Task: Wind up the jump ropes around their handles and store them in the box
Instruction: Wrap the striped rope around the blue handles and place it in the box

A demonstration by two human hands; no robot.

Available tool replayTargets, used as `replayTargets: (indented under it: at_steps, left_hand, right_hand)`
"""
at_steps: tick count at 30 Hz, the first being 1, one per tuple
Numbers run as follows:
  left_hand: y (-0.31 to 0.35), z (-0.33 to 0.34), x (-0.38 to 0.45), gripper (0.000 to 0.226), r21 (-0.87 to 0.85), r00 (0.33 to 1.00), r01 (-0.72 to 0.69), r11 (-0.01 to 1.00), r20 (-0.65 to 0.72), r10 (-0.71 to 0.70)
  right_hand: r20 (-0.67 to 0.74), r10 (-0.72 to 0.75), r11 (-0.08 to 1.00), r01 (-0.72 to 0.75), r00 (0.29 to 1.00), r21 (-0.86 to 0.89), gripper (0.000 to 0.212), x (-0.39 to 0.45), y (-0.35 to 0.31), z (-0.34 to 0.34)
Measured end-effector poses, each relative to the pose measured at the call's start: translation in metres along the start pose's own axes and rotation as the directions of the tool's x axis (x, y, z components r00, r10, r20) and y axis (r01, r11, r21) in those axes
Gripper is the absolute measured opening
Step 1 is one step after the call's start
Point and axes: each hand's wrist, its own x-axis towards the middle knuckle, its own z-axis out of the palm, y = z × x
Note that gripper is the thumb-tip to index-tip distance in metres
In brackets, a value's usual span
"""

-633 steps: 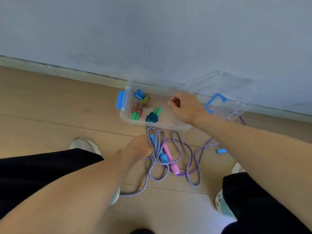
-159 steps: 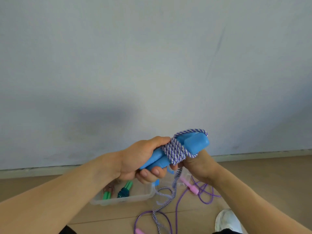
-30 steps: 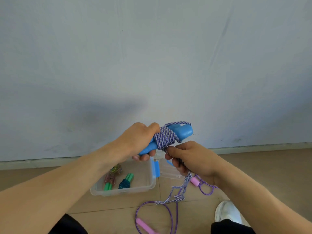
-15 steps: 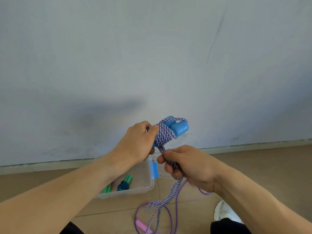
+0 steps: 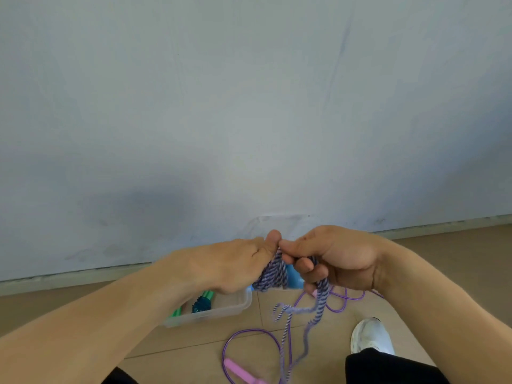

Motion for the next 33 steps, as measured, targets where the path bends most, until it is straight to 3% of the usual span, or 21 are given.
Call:
replayTargets:
  at_steps: [3, 7, 9, 10, 12, 13, 15, 17, 19, 20, 22, 23, 25, 27, 28, 30, 31, 33]
  left_hand:
    - [0.010, 0.003, -0.006, 0.098, 0.068, 0.995, -0.087, 0.994, 0.063, 0.083]
    - [0.020, 0.014, -0.012, 0.045, 0.299, 0.978, -0.209, 0.931, 0.072, 0.197]
    - [0.022, 0.019, -0.016, 0.036, 0.201, 0.960, -0.266, 0.943, 0.141, 0.241]
    - [0.021, 0.022, -0.017, 0.038, 0.083, 0.952, -0.266, 0.960, 0.180, 0.248]
    - [0.019, 0.025, -0.022, 0.040, -0.279, 0.928, -0.168, 0.945, 0.278, 0.247]
    - [0.019, 0.025, -0.025, 0.039, -0.437, 0.913, -0.106, 0.893, 0.314, 0.261]
    - [0.020, 0.024, -0.028, 0.040, -0.610, 0.901, -0.060, 0.790, 0.309, 0.306]
    - [0.021, 0.020, -0.026, 0.049, -0.712, 0.872, -0.075, 0.699, 0.293, 0.393]
    - [0.022, 0.016, -0.023, 0.052, -0.797, 0.827, -0.059, 0.600, 0.298, 0.477]
    - [0.023, 0.016, -0.021, 0.052, -0.832, 0.807, -0.039, 0.554, 0.300, 0.509]
    - [0.021, 0.014, -0.016, 0.051, -0.887, 0.775, 0.016, 0.462, 0.303, 0.554]
    - [0.019, 0.012, -0.014, 0.052, -0.906, 0.768, 0.047, 0.421, 0.303, 0.565]
    - [0.016, 0.006, -0.014, 0.047, -0.930, 0.776, 0.058, 0.363, 0.271, 0.570]
    - [0.014, -0.002, -0.018, 0.041, -0.945, 0.790, 0.021, 0.328, 0.217, 0.573]
    - [0.013, -0.005, -0.020, 0.041, -0.940, 0.802, 0.006, 0.341, 0.208, 0.559]
    - [0.011, -0.010, -0.024, 0.042, -0.899, 0.842, -0.012, 0.437, 0.227, 0.489]
    - [0.011, -0.011, -0.026, 0.045, -0.872, 0.857, -0.030, 0.489, 0.229, 0.461]
    - [0.009, -0.011, -0.027, 0.047, -0.831, 0.874, -0.087, 0.550, 0.202, 0.442]
  right_hand:
    - [-0.072, 0.021, 1.000, -0.020, 0.997, 0.020, 0.036, -0.003, -0.003, -0.009]
    - [-0.169, 0.026, 0.986, 0.003, 0.985, 0.168, 0.046, 0.000, -0.006, -0.028]
    - [-0.298, -0.035, 0.988, 0.079, 0.954, 0.136, 0.043, 0.001, -0.008, -0.039]
    - [-0.404, -0.102, 0.994, 0.111, 0.909, 0.000, 0.041, 0.003, -0.008, -0.046]
    - [-0.545, -0.264, 0.918, 0.034, 0.796, -0.394, 0.041, 0.003, -0.004, -0.059]
    - [-0.544, -0.302, 0.848, -0.039, 0.783, -0.528, 0.043, 0.002, -0.002, -0.065]
    - [-0.478, -0.254, 0.774, -0.120, 0.841, -0.622, 0.036, 0.003, 0.004, -0.072]
    - [-0.378, -0.243, 0.766, -0.063, 0.893, -0.640, 0.024, 0.007, 0.008, -0.069]
    - [-0.158, -0.304, 0.856, 0.197, 0.939, -0.478, 0.026, 0.010, 0.009, -0.057]
    - [-0.004, -0.335, 0.909, 0.322, 0.942, -0.263, 0.028, 0.011, 0.009, -0.051]
    - [0.237, -0.375, 0.925, 0.345, 0.896, 0.158, 0.030, 0.009, 0.009, -0.038]
    - [0.295, -0.379, 0.919, 0.322, 0.877, 0.226, 0.028, 0.010, 0.009, -0.035]
    - [0.327, -0.390, 0.920, 0.353, 0.861, 0.167, 0.023, 0.013, 0.008, -0.030]
    - [0.449, -0.441, 0.897, 0.400, 0.777, 0.189, 0.028, 0.017, 0.007, -0.028]
    - [0.459, -0.466, 0.884, 0.414, 0.756, 0.217, 0.029, 0.021, 0.008, -0.029]
    - [0.225, -0.478, 0.878, 0.458, 0.849, 0.138, 0.023, 0.028, 0.010, -0.031]
    - [0.100, -0.523, 0.852, 0.518, 0.846, 0.074, 0.021, 0.029, 0.011, -0.033]
    - [0.000, -0.589, 0.808, 0.589, 0.808, 0.024, 0.018, 0.036, 0.016, -0.041]
